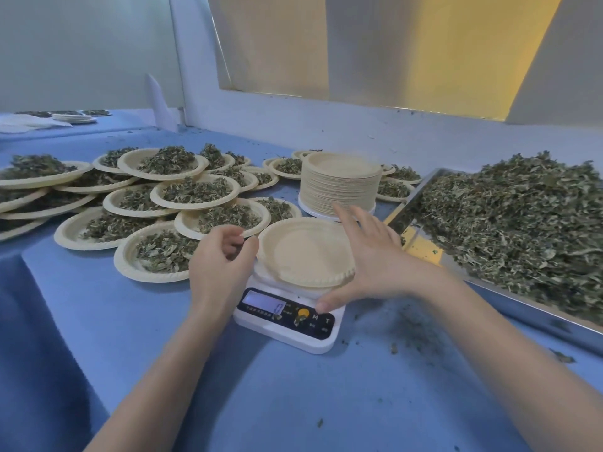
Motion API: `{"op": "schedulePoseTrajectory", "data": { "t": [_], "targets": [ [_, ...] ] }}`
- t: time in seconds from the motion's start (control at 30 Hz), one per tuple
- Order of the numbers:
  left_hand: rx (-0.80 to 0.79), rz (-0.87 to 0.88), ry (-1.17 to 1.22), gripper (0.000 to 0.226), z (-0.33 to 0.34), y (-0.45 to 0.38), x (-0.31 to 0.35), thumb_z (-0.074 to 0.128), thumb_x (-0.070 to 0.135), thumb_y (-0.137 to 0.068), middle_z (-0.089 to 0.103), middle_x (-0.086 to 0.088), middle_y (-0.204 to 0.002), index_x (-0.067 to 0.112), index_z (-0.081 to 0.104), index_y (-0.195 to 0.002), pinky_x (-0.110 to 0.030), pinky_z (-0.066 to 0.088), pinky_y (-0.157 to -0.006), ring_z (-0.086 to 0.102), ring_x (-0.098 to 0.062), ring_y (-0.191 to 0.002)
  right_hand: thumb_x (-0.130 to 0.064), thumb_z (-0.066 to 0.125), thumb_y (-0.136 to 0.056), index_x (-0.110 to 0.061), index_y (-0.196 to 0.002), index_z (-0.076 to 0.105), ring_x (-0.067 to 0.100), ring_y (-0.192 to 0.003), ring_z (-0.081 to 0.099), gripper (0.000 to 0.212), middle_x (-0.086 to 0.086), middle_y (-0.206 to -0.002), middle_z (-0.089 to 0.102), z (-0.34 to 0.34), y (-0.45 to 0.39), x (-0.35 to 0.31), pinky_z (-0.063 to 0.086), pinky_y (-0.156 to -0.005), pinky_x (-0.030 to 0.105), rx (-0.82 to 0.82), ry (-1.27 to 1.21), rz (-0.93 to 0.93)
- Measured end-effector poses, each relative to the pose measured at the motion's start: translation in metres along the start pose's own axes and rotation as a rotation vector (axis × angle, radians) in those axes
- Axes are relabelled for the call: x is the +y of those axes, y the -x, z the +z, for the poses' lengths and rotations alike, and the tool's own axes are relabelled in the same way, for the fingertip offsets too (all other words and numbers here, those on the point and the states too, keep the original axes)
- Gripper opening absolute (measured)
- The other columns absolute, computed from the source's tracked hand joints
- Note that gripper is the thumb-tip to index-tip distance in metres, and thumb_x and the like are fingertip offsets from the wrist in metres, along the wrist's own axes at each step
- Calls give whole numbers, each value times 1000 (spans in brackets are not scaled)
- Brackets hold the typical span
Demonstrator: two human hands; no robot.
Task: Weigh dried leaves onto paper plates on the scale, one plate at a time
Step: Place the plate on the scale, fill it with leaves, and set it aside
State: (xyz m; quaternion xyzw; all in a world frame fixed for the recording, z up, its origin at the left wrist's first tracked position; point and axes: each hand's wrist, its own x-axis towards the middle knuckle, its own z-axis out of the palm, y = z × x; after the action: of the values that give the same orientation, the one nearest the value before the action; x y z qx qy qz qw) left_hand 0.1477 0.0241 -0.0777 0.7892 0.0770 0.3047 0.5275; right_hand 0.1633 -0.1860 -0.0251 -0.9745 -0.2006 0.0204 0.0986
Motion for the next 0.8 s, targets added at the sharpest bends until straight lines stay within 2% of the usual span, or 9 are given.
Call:
{"op": "schedulePoseTrajectory", "data": {
  "t": [0.07, 0.13, 0.27, 0.37, 0.47, 0.53, 0.57, 0.63, 0.8],
  "targets": [
    [-43, 86, -44, 20, 2, -3, 10, 62, 28, -84, 62, 7, -94, 20, 61, -103, -25, 45, -75, 57, -8, -85, -79, 71, -44, -30, -147, -22, 19, -145, -19, 147, 2, -157, -20, -2, 4, 0, -5, -118, 49, 0, -34, 23],
    [-95, 150, -64, 18, 4, -6, 21, 63, 26, -83, 61, 7, -98, 23, 61, -101, -23, 43, -73, 55, -5, -84, -77, 72, -47, -30, -148, -20, 20, -145, -17, 145, 2, -158, -19, -4, 9, 2, -4, -118, 49, 4, -58, 43],
    [-212, 208, -82, 17, 20, -9, 49, 62, 29, -81, 59, 16, -91, 24, 64, -97, -27, 41, -76, 54, -7, -87, -74, 70, -57, -32, -150, -13, 23, -146, -10, 131, 1, -159, -13, -11, 18, 9, 3, -118, 50, 55, -152, 81],
    [-306, 370, -150, 17, 49, -5, 75, 63, 20, -81, 57, 15, -89, 21, 65, -98, -23, 36, -75, 53, -9, -89, -69, 67, -67, -29, -152, -3, 24, -146, 3, 117, 1, -158, 0, -20, 24, 22, 14, -117, 48, 140, -234, 95],
    [-427, 494, -182, 27, 92, 4, 102, 60, 6, -80, 58, 8, -94, 16, 66, -104, -16, 32, -71, 50, -9, -84, -55, 71, -73, -25, -149, 23, 18, -133, 32, 95, 6, -143, 35, -34, 35, 47, 31, -109, 36, 295, -324, 83],
    [-535, 507, -170, 34, 123, 13, 121, 58, -1, -78, 60, 3, -94, 17, 65, -106, -21, 37, -71, 49, -11, -78, -44, 75, -76, -22, -141, 39, 0, -113, 47, 78, 0, -122, 53, -43, 48, 69, 38, -93, 17, 350, -354, 95],
    [-586, 506, -162, 37, 139, 19, 130, 57, -3, -76, 60, 0, -94, 18, 65, -106, -24, 40, -73, 49, -14, -76, -40, 76, -76, -20, -138, 43, -3, -102, 51, 72, -4, -114, 56, -47, 55, 81, 39, -83, 13, 351, -346, 125],
    [-686, 517, -199, 41, 173, 30, 147, 55, -4, -75, 59, -1, -97, 19, 61, -109, -29, 44, -76, 52, -18, -79, -39, 74, -77, -20, -137, 44, 7, -94, 52, 70, -5, -108, 56, -54, 67, 110, 36, -74, 19, 303, -292, 234],
    [-944, 509, -369, 49, 250, 51, 167, 59, 8, -83, 51, -11, -119, 24, 47, -128, -33, 42, -73, 53, -27, -96, -37, 74, -78, -18, -145, 33, 16, -92, 53, 81, 5, -126, 55, -64, 87, 179, 41, -75, 27, 180, -170, 405]
  ]
}}
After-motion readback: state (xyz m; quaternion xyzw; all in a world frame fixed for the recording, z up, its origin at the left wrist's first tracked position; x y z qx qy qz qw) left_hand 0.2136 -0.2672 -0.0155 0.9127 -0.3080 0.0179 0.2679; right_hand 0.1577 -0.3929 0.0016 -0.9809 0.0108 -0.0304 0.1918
